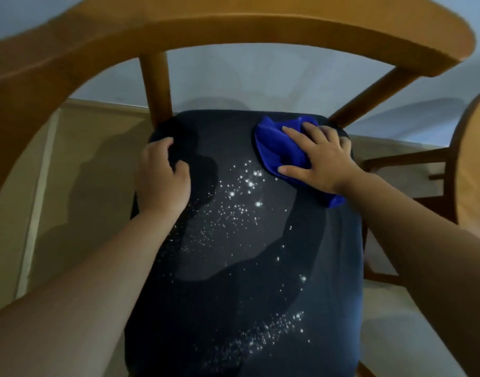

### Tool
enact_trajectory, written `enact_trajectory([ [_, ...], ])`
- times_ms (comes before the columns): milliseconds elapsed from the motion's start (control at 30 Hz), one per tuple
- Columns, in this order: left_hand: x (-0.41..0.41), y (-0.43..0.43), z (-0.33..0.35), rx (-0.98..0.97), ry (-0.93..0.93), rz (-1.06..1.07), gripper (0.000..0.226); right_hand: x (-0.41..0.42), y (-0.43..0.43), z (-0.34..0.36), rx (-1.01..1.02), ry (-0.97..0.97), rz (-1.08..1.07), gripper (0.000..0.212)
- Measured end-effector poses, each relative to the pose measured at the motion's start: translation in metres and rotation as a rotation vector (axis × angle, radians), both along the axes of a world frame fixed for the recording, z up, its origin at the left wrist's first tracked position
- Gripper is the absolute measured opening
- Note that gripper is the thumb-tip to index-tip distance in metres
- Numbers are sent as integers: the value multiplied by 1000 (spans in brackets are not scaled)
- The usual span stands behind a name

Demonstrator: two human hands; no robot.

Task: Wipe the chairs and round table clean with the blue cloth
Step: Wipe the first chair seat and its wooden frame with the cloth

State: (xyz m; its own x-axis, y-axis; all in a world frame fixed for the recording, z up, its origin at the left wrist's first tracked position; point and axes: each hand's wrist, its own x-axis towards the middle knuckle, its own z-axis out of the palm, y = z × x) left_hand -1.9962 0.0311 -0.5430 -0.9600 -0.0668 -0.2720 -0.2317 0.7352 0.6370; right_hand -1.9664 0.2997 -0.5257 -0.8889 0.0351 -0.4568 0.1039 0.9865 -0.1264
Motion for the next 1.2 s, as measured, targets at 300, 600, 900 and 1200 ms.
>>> enact_trajectory([
  [300,-11,-6,-22,91,-179,194,42,-16,-48,-34,-128,441,-643,41],
  [600,-10,-17,-26,157,-154,277,42,-47,-121,-50,-239,522,-457,38],
  [900,-10,-17,-25,248,-137,341,32,-69,-195,-40,-303,257,210,47],
  [1200,-9,4,-27,108,-14,68,49,-78,-145,-50,-362,323,392,46],
])
